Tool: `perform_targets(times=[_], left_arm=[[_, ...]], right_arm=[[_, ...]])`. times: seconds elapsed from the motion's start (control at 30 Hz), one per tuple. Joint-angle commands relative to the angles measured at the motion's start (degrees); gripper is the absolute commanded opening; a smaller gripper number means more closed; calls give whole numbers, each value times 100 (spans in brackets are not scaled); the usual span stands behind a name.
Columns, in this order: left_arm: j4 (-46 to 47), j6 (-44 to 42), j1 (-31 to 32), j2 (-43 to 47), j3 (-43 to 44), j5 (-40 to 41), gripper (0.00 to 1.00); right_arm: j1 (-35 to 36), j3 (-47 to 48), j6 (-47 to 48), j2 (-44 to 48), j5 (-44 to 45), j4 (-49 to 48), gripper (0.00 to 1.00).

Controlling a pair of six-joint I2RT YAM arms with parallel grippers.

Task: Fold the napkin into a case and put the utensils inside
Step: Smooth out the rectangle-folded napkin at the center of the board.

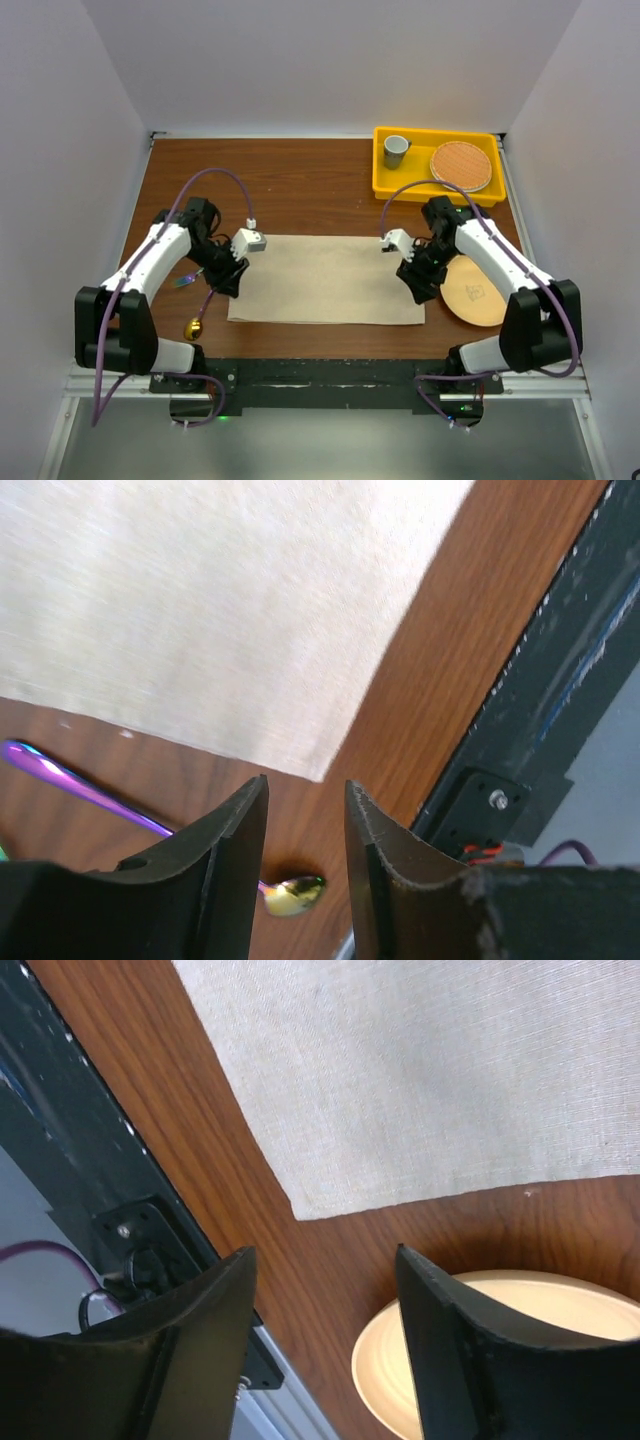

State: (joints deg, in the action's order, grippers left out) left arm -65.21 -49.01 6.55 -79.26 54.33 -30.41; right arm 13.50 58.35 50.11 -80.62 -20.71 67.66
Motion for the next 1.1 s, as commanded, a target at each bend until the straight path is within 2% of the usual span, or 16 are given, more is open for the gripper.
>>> perform_targets(times=[0.0,0.03,0.17,0.2,0.4,0.57,0.67,0.8,0.87,0.9,0.93,1.0,1.07], left_arm=[[701,541,127,43,202,-334,38],[807,612,171,17,97,-273,36],[1622,1172,531,-72,-325,79,28],[1712,1227,593,-124,-396,158,24],[2144,1439,787,-466,-722,685,16],[2267,1377,787,-739,-617,1099,15],[2040,1394,708,-731,-82,477,19],[2196,1999,637,-425,936,-455,41],[2792,2629,629,-144,1149,-676,50],[3055,2851,620,180,1281,-650,78],[3667,3332,629,340,1308,-572,98],[4242,3844,629,675,1396,-169,100],[4753,4364,629,780,1536,61,100]], right_arm=[[48,177,-466,-383,-311,-313,53],[39,168,-545,-445,-276,-419,50],[92,37,-905,-823,14,-1270,47],[100,36,-950,-1007,67,-1360,47],[109,-174,-977,-1351,515,-1774,45],[136,-473,-828,-1281,533,-1590,44],[153,-237,-879,-1062,112,-1266,47],[57,746,-1485,-763,-660,-1211,59],[-22,1414,-2019,-509,-1232,-1438,67],[-23,1616,-2223,-412,-1303,-1614,71],[-31,1940,-2677,-289,-1374,-2059,84],[-23,2406,-3145,-77,-1436,-2492,98],[-23,2619,-3707,-33,-1367,-2976,98]])
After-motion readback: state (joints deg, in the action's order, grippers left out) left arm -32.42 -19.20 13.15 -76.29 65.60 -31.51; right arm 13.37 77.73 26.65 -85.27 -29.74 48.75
